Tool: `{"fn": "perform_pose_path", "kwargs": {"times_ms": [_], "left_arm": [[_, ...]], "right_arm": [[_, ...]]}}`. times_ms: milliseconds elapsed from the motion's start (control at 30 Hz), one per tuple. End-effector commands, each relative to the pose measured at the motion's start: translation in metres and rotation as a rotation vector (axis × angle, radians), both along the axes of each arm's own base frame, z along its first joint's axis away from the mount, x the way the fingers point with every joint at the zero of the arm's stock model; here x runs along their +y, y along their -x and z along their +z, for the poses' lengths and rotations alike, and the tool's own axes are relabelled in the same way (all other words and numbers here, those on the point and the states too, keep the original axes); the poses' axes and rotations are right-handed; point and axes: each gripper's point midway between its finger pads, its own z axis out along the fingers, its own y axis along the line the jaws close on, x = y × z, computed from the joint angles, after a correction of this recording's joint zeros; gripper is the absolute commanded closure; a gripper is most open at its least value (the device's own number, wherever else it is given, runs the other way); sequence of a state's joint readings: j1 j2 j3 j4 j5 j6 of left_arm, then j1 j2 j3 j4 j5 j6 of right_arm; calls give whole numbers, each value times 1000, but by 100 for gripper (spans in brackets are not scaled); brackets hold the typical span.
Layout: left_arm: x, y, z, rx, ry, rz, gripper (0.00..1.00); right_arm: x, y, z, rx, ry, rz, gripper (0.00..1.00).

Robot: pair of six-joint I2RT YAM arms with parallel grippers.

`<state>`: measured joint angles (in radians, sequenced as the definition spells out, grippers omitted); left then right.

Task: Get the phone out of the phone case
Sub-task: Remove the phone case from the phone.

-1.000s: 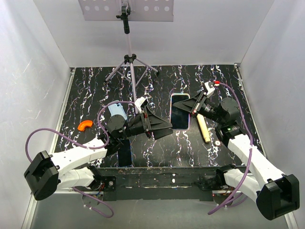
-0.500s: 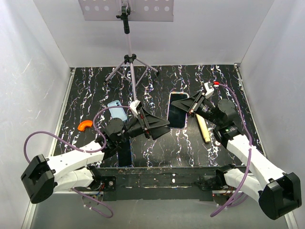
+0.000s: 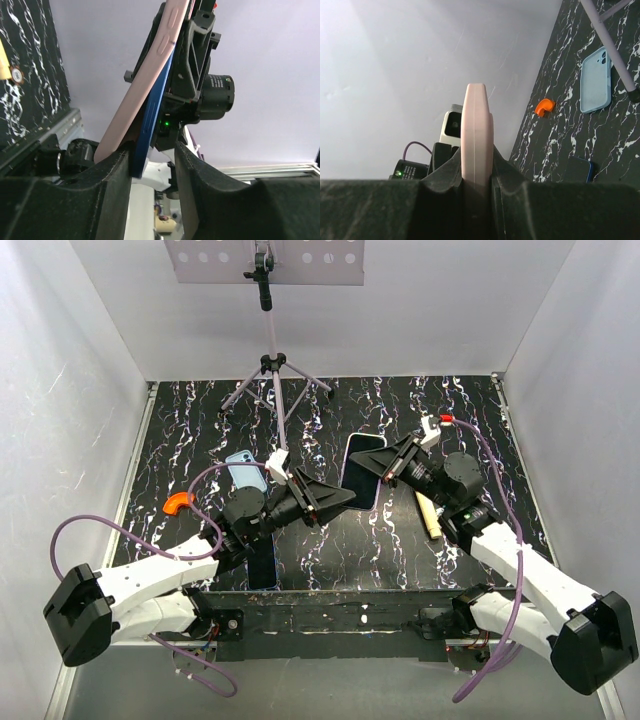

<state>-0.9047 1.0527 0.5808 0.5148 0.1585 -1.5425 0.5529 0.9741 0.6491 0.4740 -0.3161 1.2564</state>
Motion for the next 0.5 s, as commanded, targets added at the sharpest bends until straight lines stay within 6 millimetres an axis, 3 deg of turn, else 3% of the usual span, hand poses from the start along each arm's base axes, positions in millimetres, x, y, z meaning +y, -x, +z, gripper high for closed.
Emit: {"fn": "perform_pose_path", "kwargs": {"times_ms": [0,233,467], "left_arm": [[23,-48,47,-131,62,279,66],[22,-40,59,-207,66,248,68],[-12,-21,74,-235,70,-14,66]], "right_arm": [[24,56,5,-6,-30,262,99],[23,64,13,-11,-54,300,99],[34,75,18,-47,18,466,99]]}}
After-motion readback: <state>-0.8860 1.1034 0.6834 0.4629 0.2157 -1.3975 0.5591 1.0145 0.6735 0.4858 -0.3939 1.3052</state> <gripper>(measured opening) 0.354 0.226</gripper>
